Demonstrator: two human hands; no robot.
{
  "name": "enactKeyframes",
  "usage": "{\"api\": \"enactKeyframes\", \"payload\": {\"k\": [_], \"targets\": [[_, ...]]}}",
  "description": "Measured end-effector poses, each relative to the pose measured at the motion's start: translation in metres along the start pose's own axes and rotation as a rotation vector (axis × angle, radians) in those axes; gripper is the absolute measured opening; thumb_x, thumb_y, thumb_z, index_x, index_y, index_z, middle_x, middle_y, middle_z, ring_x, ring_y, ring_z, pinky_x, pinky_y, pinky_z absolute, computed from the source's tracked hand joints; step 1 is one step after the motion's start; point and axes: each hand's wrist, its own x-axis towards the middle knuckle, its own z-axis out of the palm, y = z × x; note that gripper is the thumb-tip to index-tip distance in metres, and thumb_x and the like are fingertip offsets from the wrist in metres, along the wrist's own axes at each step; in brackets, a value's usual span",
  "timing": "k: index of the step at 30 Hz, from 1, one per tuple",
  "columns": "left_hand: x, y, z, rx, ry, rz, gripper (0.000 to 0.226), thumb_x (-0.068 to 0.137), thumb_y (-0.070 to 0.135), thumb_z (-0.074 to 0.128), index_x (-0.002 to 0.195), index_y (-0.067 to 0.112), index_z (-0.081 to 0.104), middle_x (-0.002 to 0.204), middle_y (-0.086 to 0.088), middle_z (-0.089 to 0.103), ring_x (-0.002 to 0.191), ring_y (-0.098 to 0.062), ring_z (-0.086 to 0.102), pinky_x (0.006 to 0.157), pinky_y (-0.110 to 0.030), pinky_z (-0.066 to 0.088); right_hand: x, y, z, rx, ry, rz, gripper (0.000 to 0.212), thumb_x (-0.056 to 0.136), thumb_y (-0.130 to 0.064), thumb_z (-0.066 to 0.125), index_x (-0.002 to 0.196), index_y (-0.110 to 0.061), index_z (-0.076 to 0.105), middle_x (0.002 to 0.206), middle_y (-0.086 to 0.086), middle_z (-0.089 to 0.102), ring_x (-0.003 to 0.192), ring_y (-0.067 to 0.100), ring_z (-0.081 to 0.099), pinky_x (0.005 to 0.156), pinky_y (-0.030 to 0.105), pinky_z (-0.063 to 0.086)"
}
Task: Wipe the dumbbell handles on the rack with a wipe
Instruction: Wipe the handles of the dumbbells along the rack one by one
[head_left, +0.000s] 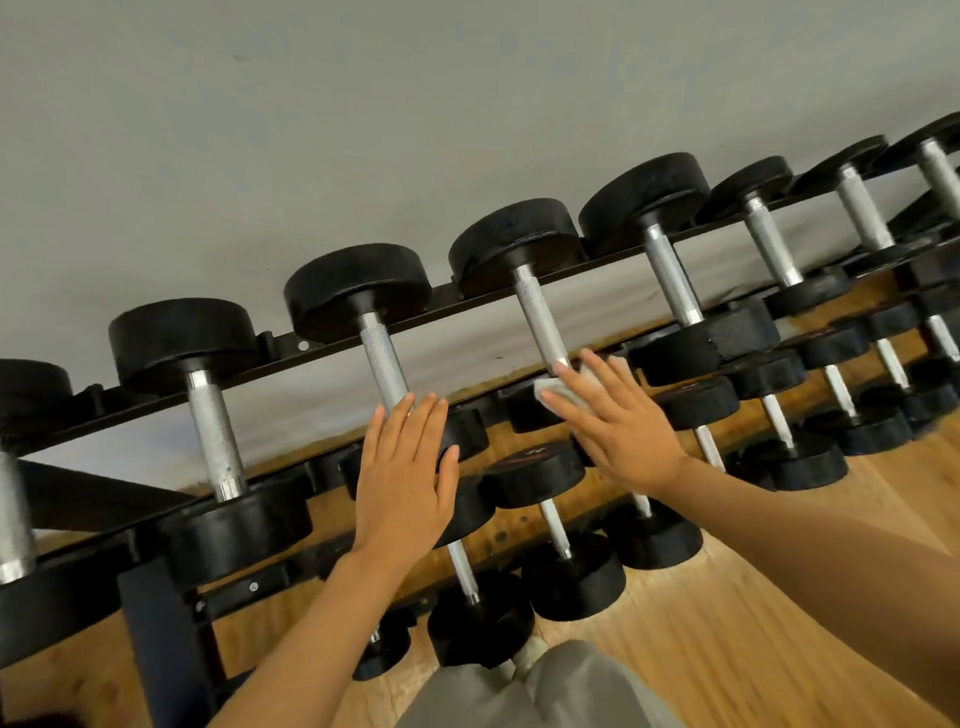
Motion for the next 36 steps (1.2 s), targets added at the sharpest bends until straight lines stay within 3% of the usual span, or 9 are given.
{"api": "enactKeyframes", "payload": {"k": [6, 11, 14, 18, 21, 25, 28, 32, 36], "targets": [[0.000, 0.001, 0.000, -0.001, 0.003, -0.010, 0.056, 0.102, 0.040, 0.027, 0.144, 0.009, 0.049, 0.147, -0.008, 0.050, 0.142, -0.026, 0.038, 0.124, -0.036, 0.003, 0.042, -0.044, 0.013, -0.313, -0.302, -0.167, 0.054, 0.099, -0.043, 0.042, 0.146, -0.015, 0.044, 0.158, 0.009, 0.027, 0.149, 0.032, 0.015, 0.118, 0.051, -0.007], [-0.001, 0.000, 0.000, -0.008, 0.016, -0.011, 0.056, 0.102, 0.040, 0.028, 0.144, 0.009, 0.048, 0.147, -0.008, 0.050, 0.142, -0.025, 0.038, 0.124, -0.036, 0.004, 0.011, 0.002, -0.005, -0.064, -0.096, -0.148, 0.048, 0.104, -0.033, 0.031, 0.150, -0.020, 0.036, 0.159, 0.009, 0.026, 0.148, 0.030, 0.018, 0.120, 0.050, 0.015], [-0.002, 0.001, 0.000, 0.007, 0.028, -0.026, 0.055, 0.102, 0.040, 0.029, 0.145, 0.010, 0.047, 0.147, -0.007, 0.050, 0.142, -0.023, 0.036, 0.124, -0.035, 0.003, -0.016, 0.033, -0.006, 0.266, -0.020, -0.013, 0.046, 0.105, -0.026, 0.033, 0.150, -0.019, 0.035, 0.160, 0.006, 0.025, 0.149, 0.031, 0.017, 0.119, 0.053, 0.018], [-0.001, 0.011, 0.002, 0.000, 0.054, -0.109, 0.053, 0.101, 0.037, 0.031, 0.145, 0.011, 0.047, 0.148, -0.007, 0.048, 0.142, -0.024, 0.035, 0.124, -0.039, 0.005, -0.019, 0.023, 0.005, 0.454, 0.046, 0.188, 0.046, 0.105, -0.027, 0.032, 0.150, -0.018, 0.034, 0.161, 0.004, 0.023, 0.150, 0.029, 0.013, 0.117, 0.057, 0.017], [-0.001, 0.016, 0.003, 0.004, 0.082, -0.155, 0.053, 0.101, 0.036, 0.031, 0.144, 0.011, 0.048, 0.148, -0.008, 0.048, 0.142, -0.026, 0.036, 0.124, -0.041, 0.005, -0.005, -0.007, 0.003, 0.329, 0.116, 0.302, 0.046, 0.104, -0.028, 0.034, 0.149, -0.020, 0.038, 0.159, 0.007, 0.026, 0.149, 0.032, 0.013, 0.119, 0.056, 0.014], [-0.002, 0.021, 0.006, 0.012, 0.136, -0.204, 0.051, 0.100, 0.035, 0.033, 0.140, 0.010, 0.053, 0.146, -0.009, 0.050, 0.140, -0.027, 0.038, 0.123, -0.043, 0.010, 0.019, -0.027, 0.005, 0.026, -0.057, 0.052, 0.048, 0.101, -0.032, 0.033, 0.147, -0.020, 0.042, 0.159, 0.008, 0.028, 0.148, 0.035, 0.013, 0.119, 0.055, 0.013], [0.000, 0.025, 0.009, 0.005, 0.184, -0.225, 0.049, 0.098, 0.032, 0.037, 0.137, 0.009, 0.056, 0.142, -0.010, 0.053, 0.138, -0.028, 0.042, 0.123, -0.044, 0.012, 0.024, -0.018, 0.005, -0.028, -0.120, -0.074, 0.048, 0.102, -0.033, 0.030, 0.147, -0.019, 0.043, 0.159, 0.007, 0.028, 0.149, 0.031, 0.015, 0.120, 0.050, 0.011], [0.001, 0.028, 0.012, 0.008, 0.231, -0.235, 0.048, 0.096, 0.031, 0.039, 0.134, 0.008, 0.059, 0.137, -0.012, 0.057, 0.135, -0.028, 0.045, 0.123, -0.041, 0.012, 0.006, 0.009, 0.002, 0.072, -0.069, -0.073, 0.049, 0.104, -0.032, 0.031, 0.153, -0.022, 0.030, 0.161, 0.007, 0.019, 0.150, 0.029, 0.011, 0.121, 0.048, 0.013], [0.002, 0.027, 0.012, 0.000, 0.232, -0.219, 0.047, 0.097, 0.031, 0.040, 0.133, 0.008, 0.058, 0.135, -0.012, 0.058, 0.134, -0.028, 0.045, 0.124, -0.038, 0.010, -0.016, 0.021, 0.007, 0.463, 0.025, 0.243, 0.050, 0.105, -0.035, 0.025, 0.155, -0.032, 0.019, 0.163, -0.002, 0.010, 0.151, 0.021, 0.007, 0.117, 0.045, 0.028]]}}
